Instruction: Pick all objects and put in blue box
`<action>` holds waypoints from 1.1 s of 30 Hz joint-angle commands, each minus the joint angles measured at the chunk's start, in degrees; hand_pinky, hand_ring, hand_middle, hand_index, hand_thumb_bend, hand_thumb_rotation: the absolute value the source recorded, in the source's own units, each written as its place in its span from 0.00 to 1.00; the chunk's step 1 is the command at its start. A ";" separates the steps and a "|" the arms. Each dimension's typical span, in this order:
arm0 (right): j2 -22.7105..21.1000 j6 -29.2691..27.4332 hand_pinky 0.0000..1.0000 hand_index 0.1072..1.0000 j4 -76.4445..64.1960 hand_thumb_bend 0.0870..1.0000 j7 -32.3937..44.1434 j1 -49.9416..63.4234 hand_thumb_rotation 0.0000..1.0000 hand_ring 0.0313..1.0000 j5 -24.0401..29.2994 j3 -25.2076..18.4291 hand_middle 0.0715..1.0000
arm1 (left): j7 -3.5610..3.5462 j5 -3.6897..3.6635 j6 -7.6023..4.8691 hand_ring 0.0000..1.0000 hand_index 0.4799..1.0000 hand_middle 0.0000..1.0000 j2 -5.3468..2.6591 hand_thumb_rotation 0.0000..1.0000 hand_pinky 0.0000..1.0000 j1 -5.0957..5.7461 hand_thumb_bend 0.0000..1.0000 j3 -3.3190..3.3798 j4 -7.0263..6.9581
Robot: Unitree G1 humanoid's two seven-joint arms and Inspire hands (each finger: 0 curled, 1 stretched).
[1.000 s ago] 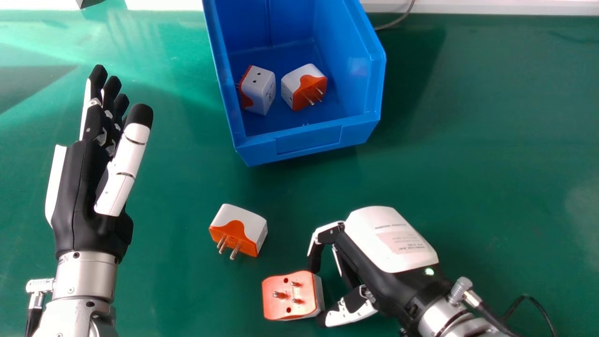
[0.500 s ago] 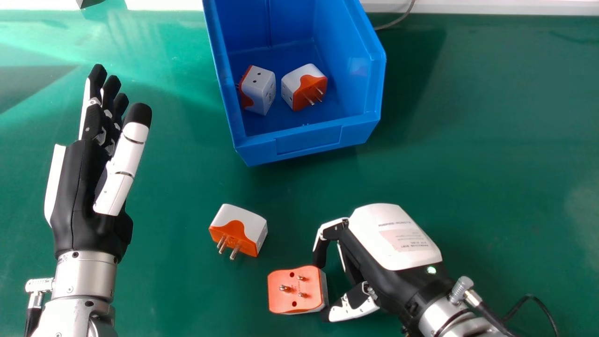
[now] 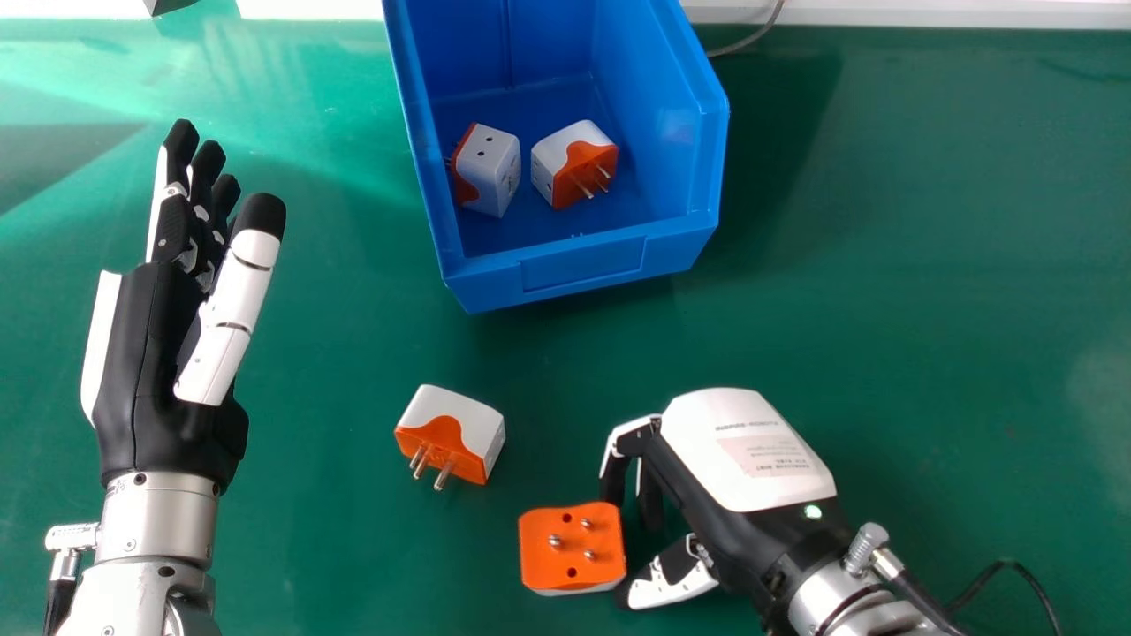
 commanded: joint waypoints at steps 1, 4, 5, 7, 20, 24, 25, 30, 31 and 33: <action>-0.16 0.37 0.17 0.43 -2.53 0.47 0.77 -0.66 0.01 0.20 -1.31 0.38 0.35 | 0.15 -0.11 -0.65 1.00 1.00 1.00 0.50 0.63 1.00 -0.58 0.59 0.23 -1.15; -0.27 0.12 0.18 0.43 -2.77 0.48 0.96 -0.69 0.01 0.22 -1.95 0.53 0.36 | 0.07 -0.18 -0.79 1.00 1.00 1.00 0.49 0.63 1.00 -0.63 0.59 0.25 -1.14; -0.30 -0.19 0.20 0.44 -2.70 0.48 0.59 -0.66 0.01 0.24 -1.90 0.52 0.36 | 0.04 -0.18 -0.81 1.00 1.00 1.00 0.50 0.63 1.00 -0.62 0.59 0.24 -1.17; -0.41 -0.28 0.23 0.44 -2.61 0.48 0.63 -0.72 0.01 0.27 -2.04 0.63 0.37 | 0.04 -0.05 -0.90 1.00 1.00 1.00 0.53 0.63 1.00 -0.57 0.59 0.22 -1.22; -0.96 -0.95 0.33 0.46 -2.21 0.48 -0.20 -1.21 0.01 0.38 -2.18 1.40 0.39 | 0.13 0.08 -0.99 1.00 1.00 1.00 0.63 0.63 1.00 -0.74 0.59 0.37 -0.99; -0.40 0.51 0.38 0.51 -3.27 0.52 1.55 -1.01 0.05 0.43 -2.61 1.60 0.44 | 0.48 0.22 -0.72 1.00 1.00 1.00 0.55 0.63 1.00 -0.65 0.59 0.38 -1.36; -0.19 0.84 0.42 0.55 -3.50 0.56 1.90 -0.97 0.08 0.48 -2.76 1.61 0.49 | 0.51 0.21 -0.69 1.00 1.00 1.00 0.55 0.63 1.00 -0.63 0.59 0.38 -1.42; 0.17 1.04 0.55 0.68 -3.94 0.66 1.91 -0.78 0.19 0.63 -3.44 1.64 0.65 | -0.12 -0.53 -1.13 1.00 1.00 1.00 0.68 0.63 1.00 -0.88 0.60 0.63 -0.74; 0.19 1.02 0.57 0.70 -3.99 0.68 1.91 -0.73 0.21 0.66 -3.44 1.63 0.67 | -0.24 -0.65 -1.11 1.00 1.00 1.00 0.68 0.63 1.00 -0.91 0.60 0.65 -0.72; 0.22 1.05 0.59 0.72 -4.11 0.69 2.15 -0.68 0.22 0.68 -3.35 1.64 0.70 | -0.06 -0.58 -0.82 1.00 1.00 1.00 0.50 0.63 1.00 -0.88 0.60 0.61 -1.05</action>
